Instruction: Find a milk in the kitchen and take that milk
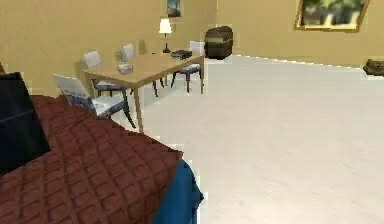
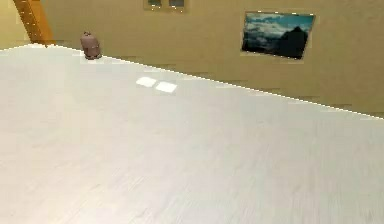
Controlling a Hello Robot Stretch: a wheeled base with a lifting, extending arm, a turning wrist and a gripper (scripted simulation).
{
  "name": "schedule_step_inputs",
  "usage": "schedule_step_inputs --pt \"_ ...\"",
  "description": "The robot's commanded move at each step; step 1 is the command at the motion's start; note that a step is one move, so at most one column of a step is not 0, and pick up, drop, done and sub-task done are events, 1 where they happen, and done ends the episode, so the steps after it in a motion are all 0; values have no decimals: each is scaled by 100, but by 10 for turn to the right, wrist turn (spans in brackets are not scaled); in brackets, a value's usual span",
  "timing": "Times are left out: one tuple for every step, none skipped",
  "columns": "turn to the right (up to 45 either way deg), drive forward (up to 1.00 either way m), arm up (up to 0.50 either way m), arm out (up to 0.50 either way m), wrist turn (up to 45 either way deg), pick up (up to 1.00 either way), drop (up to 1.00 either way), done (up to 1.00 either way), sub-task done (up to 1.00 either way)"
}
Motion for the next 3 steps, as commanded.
schedule_step_inputs --pt "450 0 0 0 0 0 0 0 0" --pt "450 0 0 0 0 0 0 0 0" --pt "360 0 0 0 0 0 0 0 0"
